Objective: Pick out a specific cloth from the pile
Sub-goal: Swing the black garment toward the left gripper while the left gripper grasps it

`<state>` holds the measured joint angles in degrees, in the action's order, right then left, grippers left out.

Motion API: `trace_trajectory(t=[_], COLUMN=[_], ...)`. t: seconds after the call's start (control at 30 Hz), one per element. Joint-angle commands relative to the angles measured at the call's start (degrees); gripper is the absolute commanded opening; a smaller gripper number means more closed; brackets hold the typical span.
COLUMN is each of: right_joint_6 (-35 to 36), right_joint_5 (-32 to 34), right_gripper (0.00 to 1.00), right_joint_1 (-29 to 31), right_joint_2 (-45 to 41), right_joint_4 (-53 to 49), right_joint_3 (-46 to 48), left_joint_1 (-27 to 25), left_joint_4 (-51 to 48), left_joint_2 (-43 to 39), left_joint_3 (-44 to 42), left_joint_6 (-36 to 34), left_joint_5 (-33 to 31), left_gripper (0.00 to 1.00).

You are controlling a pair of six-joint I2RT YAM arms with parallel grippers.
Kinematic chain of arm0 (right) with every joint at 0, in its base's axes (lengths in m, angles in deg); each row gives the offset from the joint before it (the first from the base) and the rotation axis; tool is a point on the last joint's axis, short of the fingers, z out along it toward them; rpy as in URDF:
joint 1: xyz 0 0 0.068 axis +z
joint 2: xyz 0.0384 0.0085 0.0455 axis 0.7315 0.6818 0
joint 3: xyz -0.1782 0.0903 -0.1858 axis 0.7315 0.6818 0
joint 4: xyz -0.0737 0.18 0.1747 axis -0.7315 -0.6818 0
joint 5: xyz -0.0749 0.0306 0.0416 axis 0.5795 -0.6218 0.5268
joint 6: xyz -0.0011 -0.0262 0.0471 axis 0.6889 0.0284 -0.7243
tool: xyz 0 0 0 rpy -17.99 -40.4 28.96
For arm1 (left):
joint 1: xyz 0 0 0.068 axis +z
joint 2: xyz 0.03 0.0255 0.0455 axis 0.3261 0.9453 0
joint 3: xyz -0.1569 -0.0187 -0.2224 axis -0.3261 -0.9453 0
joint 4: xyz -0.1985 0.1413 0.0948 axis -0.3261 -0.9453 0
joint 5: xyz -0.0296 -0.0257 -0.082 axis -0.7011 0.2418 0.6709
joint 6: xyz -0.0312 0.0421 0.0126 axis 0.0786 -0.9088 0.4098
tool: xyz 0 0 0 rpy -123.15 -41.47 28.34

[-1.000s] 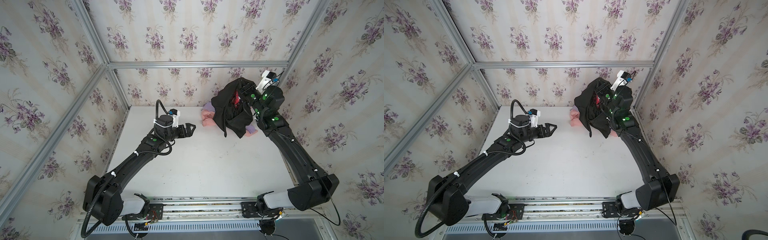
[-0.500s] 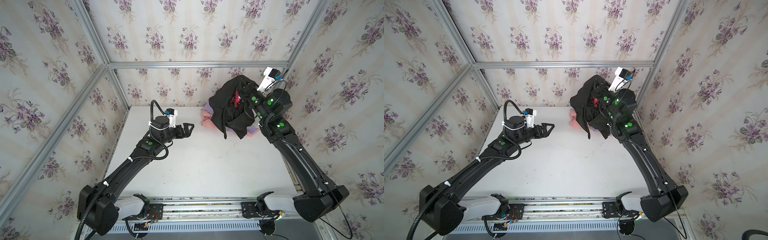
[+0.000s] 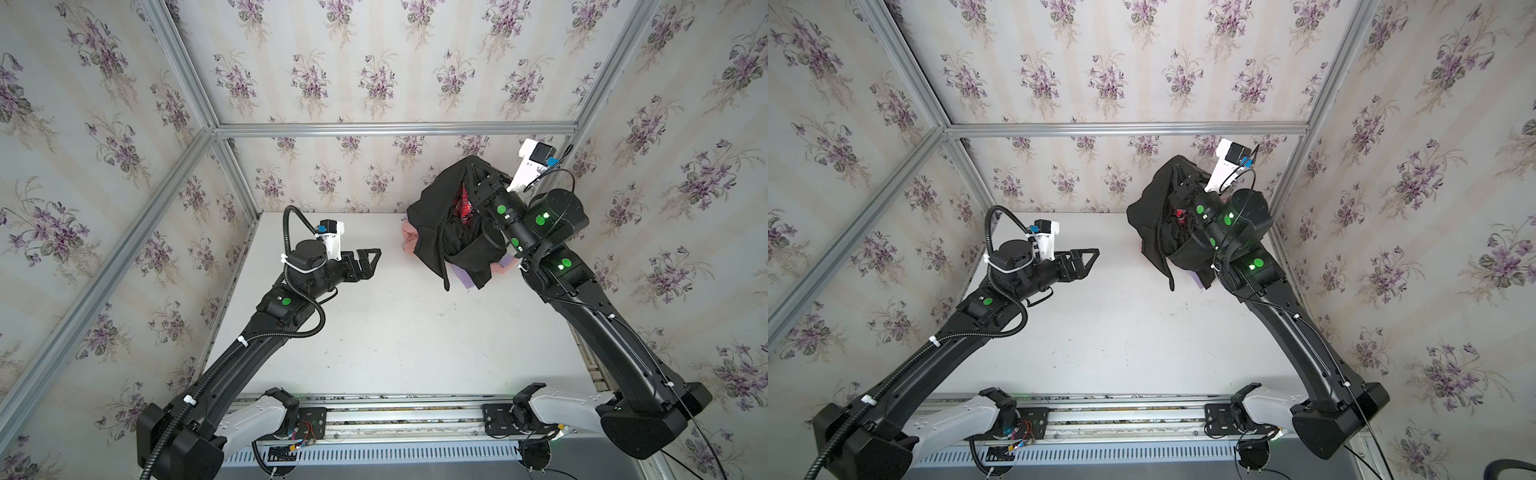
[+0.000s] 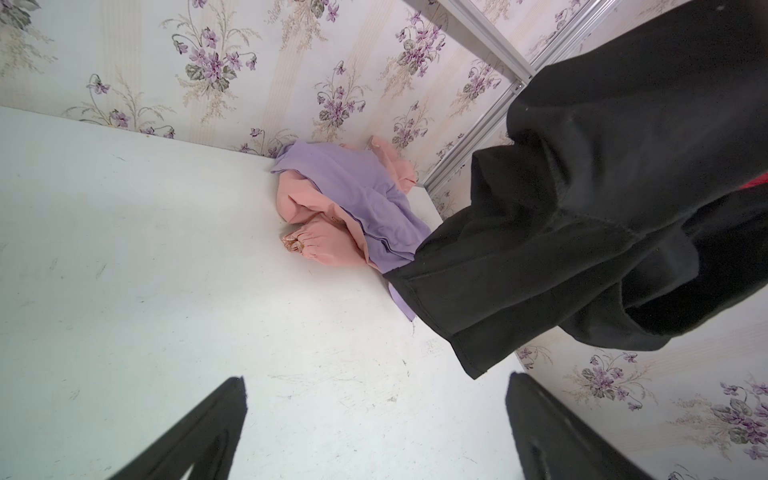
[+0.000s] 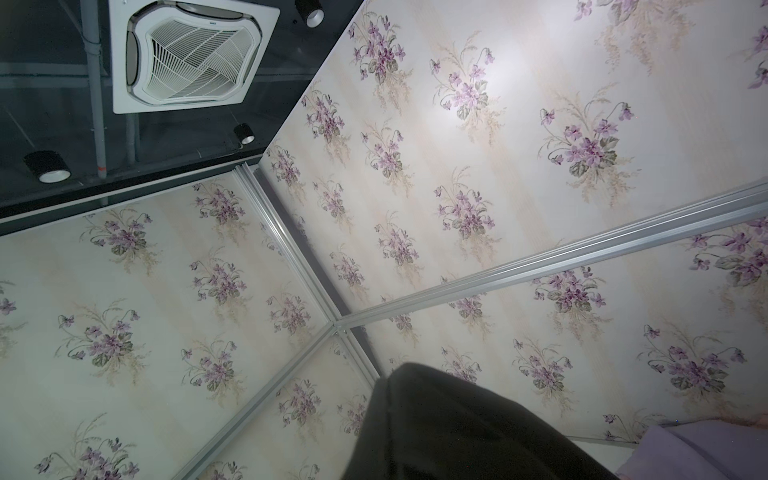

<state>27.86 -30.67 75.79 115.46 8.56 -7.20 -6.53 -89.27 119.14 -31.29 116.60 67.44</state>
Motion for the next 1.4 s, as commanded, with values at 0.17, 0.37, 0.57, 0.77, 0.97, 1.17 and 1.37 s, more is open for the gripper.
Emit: trace_trajectory(t=[0.17, 0.37, 0.57, 0.77, 0.97, 1.17, 1.37], right_joint_6=[5.0, 6.5, 5.18, 8.13, 14.64, 14.1, 11.96], right_joint_5=[1.49, -1.02, -9.15, -21.66, -39.14, -53.39, -69.07], right_gripper=[0.0, 0.0, 0.0, 0.0, 0.0, 0.0, 0.0], right_joint_1=[7.21, 10.88, 11.57, 11.52, 11.3, 8.38, 7.21], right_joint_2=[-1.62, -2.17, -2.59, -2.32, -2.54, 0.64, 5.85], right_joint_4=[0.06, -1.29, 1.81, 5.2, 7.19, 5.72, 7.77], right_joint_3=[-1.72, -2.25, 0.92, 5.25, 7.35, 5.39, 3.26], left_joint_1=[0.07, 0.59, 2.19, 3.58, 3.68, 3.68, 3.68], left_joint_4=[-0.48, -2.96, -5.81, -8.9, -10.31, -12.28, -14.44], left_joint_2=[-5.12, -10.61, -16.36, -21.44, -26.76, -31.32, -33.61], left_joint_3=[-1.91, -2.54, -1.99, -1.67, -1.13, 0.46, 1.71], left_joint_6=[-0.95, -3.66, -5.57, -8.58, -16.54, -20.22, -23.72], left_joint_5=[-2.87, -6.33, -9.35, -7.94, 4.96, 13.09, 18.75], left_gripper=[1.0, 1.0, 1.0, 1.0, 1.0, 1.0, 1.0])
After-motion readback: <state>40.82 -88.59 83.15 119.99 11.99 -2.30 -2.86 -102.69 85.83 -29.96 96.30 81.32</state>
